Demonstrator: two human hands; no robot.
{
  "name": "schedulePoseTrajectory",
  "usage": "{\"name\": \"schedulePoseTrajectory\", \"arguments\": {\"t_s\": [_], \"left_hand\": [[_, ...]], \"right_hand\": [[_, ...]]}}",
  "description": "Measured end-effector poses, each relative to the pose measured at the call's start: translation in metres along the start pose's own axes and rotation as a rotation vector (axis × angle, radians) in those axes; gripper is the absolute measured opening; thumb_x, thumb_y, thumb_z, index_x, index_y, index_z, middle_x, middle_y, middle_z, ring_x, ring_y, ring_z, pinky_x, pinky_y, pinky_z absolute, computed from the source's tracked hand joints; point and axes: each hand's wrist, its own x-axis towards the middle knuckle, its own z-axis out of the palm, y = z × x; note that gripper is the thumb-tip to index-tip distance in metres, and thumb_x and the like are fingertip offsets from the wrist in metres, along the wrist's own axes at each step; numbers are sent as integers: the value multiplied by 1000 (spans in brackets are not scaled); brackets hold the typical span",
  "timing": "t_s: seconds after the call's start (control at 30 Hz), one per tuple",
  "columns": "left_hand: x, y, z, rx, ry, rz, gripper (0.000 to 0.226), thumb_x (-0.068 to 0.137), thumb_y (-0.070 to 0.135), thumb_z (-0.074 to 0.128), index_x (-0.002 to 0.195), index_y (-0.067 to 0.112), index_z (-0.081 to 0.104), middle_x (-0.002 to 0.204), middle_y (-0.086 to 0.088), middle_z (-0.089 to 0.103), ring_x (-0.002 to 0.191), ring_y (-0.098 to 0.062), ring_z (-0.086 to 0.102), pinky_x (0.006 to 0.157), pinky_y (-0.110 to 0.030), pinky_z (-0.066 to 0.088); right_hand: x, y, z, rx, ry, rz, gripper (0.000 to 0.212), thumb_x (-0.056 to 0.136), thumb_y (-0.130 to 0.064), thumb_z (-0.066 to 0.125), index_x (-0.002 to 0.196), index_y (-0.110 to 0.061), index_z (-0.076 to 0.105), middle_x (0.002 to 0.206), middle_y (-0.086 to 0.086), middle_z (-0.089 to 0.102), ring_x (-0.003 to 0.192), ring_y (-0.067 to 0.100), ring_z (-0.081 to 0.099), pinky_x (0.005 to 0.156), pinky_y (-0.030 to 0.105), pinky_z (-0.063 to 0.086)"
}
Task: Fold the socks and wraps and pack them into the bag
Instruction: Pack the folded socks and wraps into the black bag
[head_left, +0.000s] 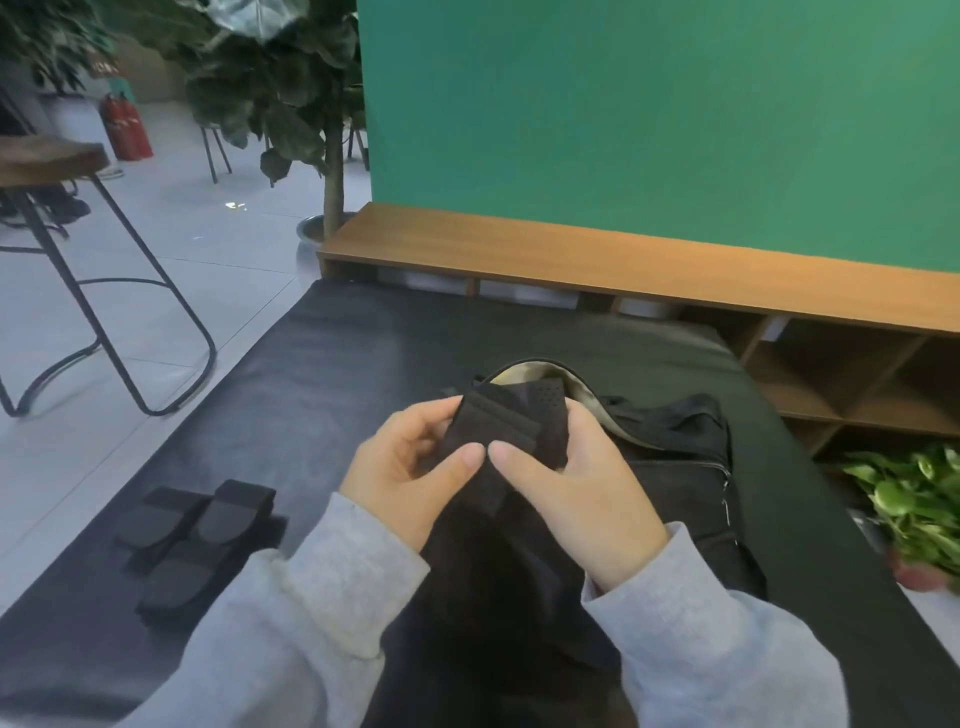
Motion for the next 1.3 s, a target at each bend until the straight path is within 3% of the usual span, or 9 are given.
{"name": "schedulePoseTrajectory", "arguments": {"t_s": [0.2,0.37,0.47,0.63,0.7,0.77,0.8,0.87,1.3], "left_hand": [[20,-4,6,415,-62,111,36,88,29,56,124,32,55,115,10,59,113,-10,51,100,-39,43],[24,-20,0,1078,-423,-9,48,93,45,46,138,42,32,141,20,37,138,-3,19,115,-35,6],[12,-29,0,1113,-563,8,32,94,48,42,125,46,47,130,27,43,133,3,21,111,-32,-4],[-5,-34,-7,1120,-545,65,23,94,45,43,112,44,56,108,31,41,124,8,27,104,-24,-8],[-11,-33,-9,1132,-531,75,20,94,43,44,108,43,59,102,31,37,120,8,30,108,-30,-7],[-15,-35,-11,1089,-459,213,12,90,38,52,94,43,63,92,29,45,109,5,39,111,-52,14],[-16,-39,-13,1053,-407,303,8,82,38,57,83,43,63,83,28,50,98,2,45,98,-60,35],[-19,-44,-19,949,-349,404,4,71,39,60,71,42,61,72,26,54,80,-2,53,72,-49,55],[-27,-49,-38,857,-265,496,10,71,35,63,80,39,62,74,22,57,83,-2,51,78,-43,48]], "right_hand": [[9,5,-20,-169,210,-86,29,79,-17,71,104,-25,58,91,-13,68,83,-7,61,70,9,49],[19,5,-39,-267,315,-108,32,81,-22,69,109,-21,55,93,-14,63,83,-11,57,66,5,45],[24,6,-40,-291,376,-124,37,82,-22,69,114,-22,49,91,-18,58,83,-13,54,64,1,43],[31,17,-25,-461,284,-25,40,82,-22,69,110,-23,40,90,-15,52,87,8,54,70,13,43],[32,24,-15,-540,192,40,42,83,-24,67,113,-20,38,87,-15,47,87,10,51,78,23,44],[32,30,-4,-590,124,104,44,85,-26,65,118,-17,38,86,-13,45,83,10,47,75,23,39],[33,33,1,-598,99,134,45,85,-27,65,119,-16,37,90,-11,48,83,10,47,74,23,39],[38,38,13,-581,56,187,50,85,-28,65,124,-15,37,106,-3,55,93,15,53,77,24,41],[78,80,54,-845,44,193,40,88,-22,63,122,-10,44,124,9,54,117,26,51,99,34,44]]}}
